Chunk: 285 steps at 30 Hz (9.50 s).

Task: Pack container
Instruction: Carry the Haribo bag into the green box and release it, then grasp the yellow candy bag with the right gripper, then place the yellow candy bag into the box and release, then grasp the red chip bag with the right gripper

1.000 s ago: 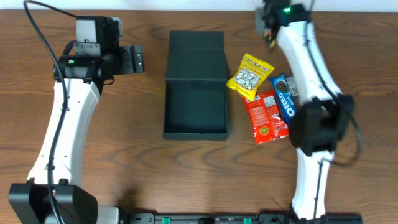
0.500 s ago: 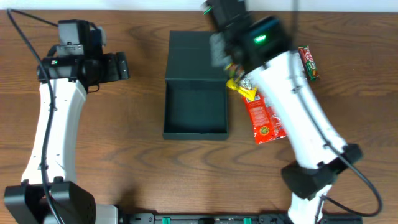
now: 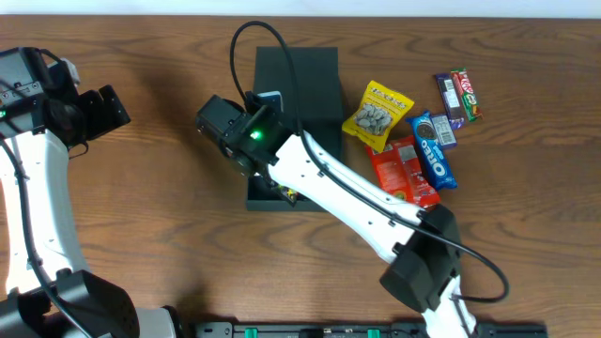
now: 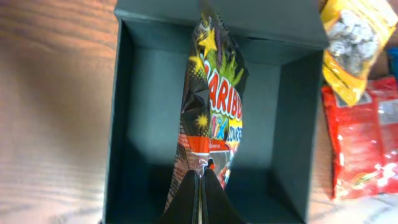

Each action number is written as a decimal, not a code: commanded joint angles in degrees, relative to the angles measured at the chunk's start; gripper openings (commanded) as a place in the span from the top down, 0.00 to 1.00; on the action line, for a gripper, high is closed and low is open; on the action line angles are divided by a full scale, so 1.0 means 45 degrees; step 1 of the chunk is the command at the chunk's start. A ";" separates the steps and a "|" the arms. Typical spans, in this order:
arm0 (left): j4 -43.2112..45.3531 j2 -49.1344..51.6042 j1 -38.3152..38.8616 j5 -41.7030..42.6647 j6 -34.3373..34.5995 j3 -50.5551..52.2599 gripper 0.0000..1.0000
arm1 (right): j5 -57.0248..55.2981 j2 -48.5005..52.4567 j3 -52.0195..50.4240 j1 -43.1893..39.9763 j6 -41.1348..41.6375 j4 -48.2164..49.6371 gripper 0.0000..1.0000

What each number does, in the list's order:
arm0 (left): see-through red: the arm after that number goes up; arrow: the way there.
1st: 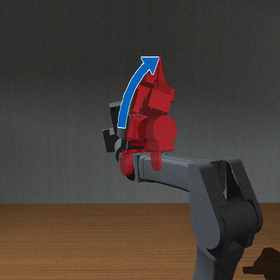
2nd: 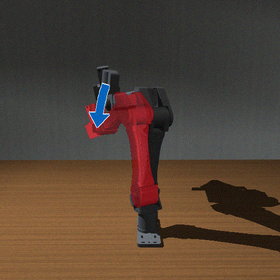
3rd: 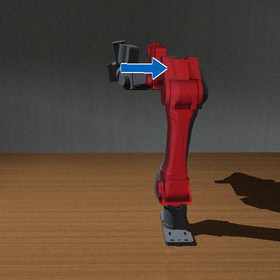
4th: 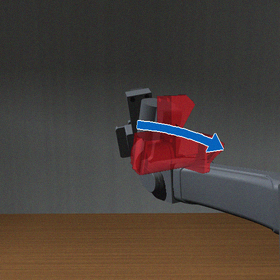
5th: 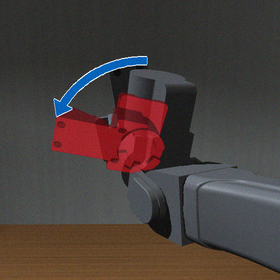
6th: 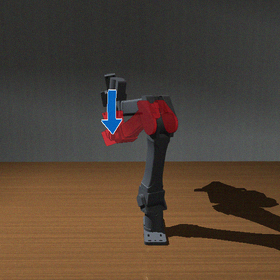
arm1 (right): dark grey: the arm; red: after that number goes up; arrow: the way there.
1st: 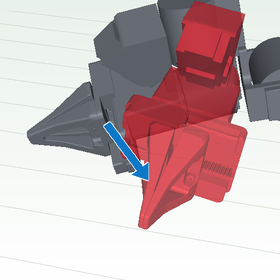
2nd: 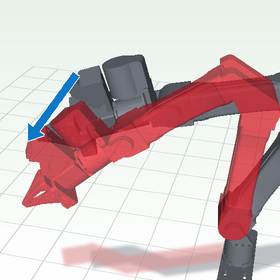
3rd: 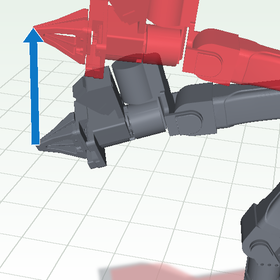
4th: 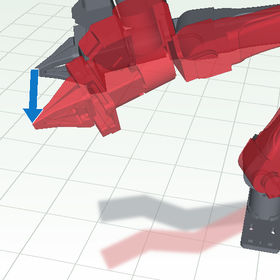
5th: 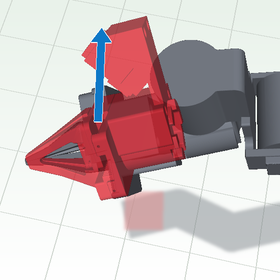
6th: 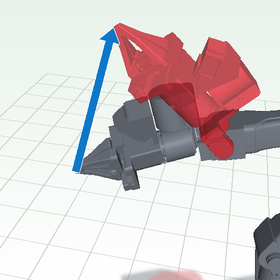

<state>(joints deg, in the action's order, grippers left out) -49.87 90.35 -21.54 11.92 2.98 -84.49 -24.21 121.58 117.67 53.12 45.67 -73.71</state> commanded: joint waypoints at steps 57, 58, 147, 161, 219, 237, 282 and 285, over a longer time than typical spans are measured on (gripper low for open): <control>0.0486 0.2030 0.4153 0.3473 -0.1894 0.0107 0.05 | 0.9287 0.0087 -0.2681 -1.0370 -0.4765 0.3551 0.44; 0.0505 0.2161 0.4153 0.3721 -0.1894 0.0107 0.05 | 0.9321 0.0087 -0.3075 -1.0564 -0.4590 0.3672 0.43; 0.2123 0.2399 0.1622 0.4031 -0.2001 0.0092 0.05 | 1.3619 -0.2195 -0.4046 -0.6436 -1.1924 0.1749 0.98; 0.2030 0.2399 0.1622 0.4036 -0.2001 0.0092 0.05 | 1.3687 -0.0777 -0.5605 -0.4843 -1.0326 0.4410 0.98; 0.1457 0.5484 0.4794 0.6931 -0.0238 0.2161 0.94 | 0.7820 -0.0136 -0.5935 -0.3755 -0.8349 0.4265 0.99; 0.1413 0.5484 0.5095 0.6946 0.0015 0.2161 0.94 | 0.8971 0.0262 -0.5935 -0.3283 -0.8315 0.5634 0.99; 0.1773 0.5479 0.5105 0.6941 0.0107 0.2157 0.94 | 0.5537 0.0199 -0.3133 -1.0686 -0.9695 -0.0607 0.90; 0.1817 0.5479 0.5105 0.6936 0.0112 0.2157 0.94 | 0.5532 0.0199 -0.3852 -1.1050 -0.9942 -0.0393 0.69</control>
<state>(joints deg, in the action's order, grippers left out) -41.85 114.98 1.26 42.06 3.03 -74.70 -0.91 123.35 102.04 3.99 3.18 -75.85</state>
